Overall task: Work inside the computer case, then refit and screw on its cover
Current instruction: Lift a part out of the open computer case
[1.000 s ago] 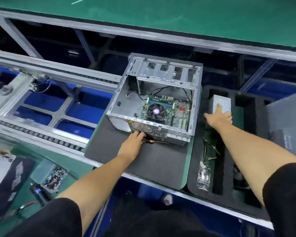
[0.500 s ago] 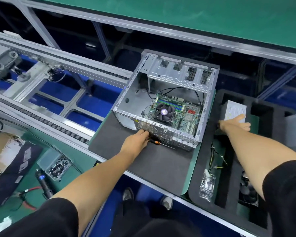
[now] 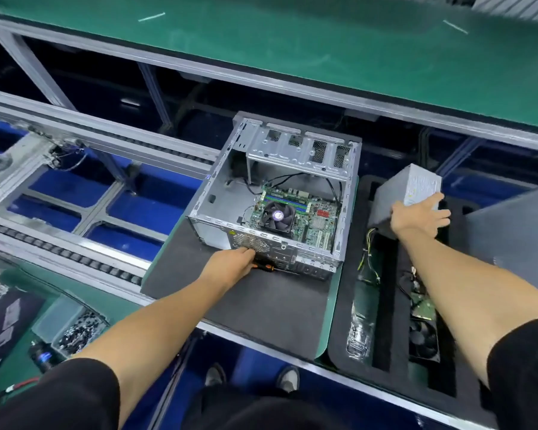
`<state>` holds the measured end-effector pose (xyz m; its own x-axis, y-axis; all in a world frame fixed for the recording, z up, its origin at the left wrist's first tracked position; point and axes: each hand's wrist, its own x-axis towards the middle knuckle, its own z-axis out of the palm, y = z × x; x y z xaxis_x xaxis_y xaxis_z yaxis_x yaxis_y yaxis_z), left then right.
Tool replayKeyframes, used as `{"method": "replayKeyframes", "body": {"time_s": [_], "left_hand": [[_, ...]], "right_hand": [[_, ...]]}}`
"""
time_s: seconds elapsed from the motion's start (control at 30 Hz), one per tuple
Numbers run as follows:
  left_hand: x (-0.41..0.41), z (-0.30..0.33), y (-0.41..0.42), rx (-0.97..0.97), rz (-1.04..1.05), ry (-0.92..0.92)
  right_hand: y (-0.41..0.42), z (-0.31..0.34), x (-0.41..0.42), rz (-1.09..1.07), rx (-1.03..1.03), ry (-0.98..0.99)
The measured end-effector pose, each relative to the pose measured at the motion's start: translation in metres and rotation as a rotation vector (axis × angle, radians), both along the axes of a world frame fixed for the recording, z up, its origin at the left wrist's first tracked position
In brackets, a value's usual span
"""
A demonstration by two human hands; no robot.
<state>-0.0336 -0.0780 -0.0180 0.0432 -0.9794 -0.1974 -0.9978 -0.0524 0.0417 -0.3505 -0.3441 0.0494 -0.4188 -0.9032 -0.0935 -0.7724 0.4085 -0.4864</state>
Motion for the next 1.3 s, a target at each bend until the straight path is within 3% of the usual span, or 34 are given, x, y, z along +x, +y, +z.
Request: {"method": "replayKeyframes", "body": {"time_s": [0.13, 0.4, 0.67, 0.93, 1.0, 1.13, 1.3], "left_hand": [[-0.002, 0.021, -0.004, 0.013, -0.098, 0.039], [-0.003, 0.072, -0.006, -0.247, -0.428, 0.139], [0.027, 0.133, -0.032, -0.319, -0.362, 0.367], [0.062, 0.166, -0.071, -0.696, -0.222, 0.616], [0.068, 0.176, -0.079, -0.707, -0.228, 0.605], [0.078, 0.179, -0.079, -0.52, -0.291, 0.39], [0.062, 0.164, -0.065, -0.502, -0.004, 0.154]], "right_hand": [[-0.004, 0.034, -0.007, -0.06, -0.096, 0.001], [0.002, 0.1, 0.002, 0.01, -0.238, 0.027], [0.013, 0.173, 0.023, 0.802, -0.408, 0.265], [0.03, 0.211, 0.113, 1.566, -0.343, 0.652], [0.036, 0.208, 0.136, 1.681, -0.324, 0.693], [0.047, 0.2, 0.176, 1.866, -0.403, 0.74], [0.054, 0.184, 0.207, 1.956, -0.558, 0.946]]}}
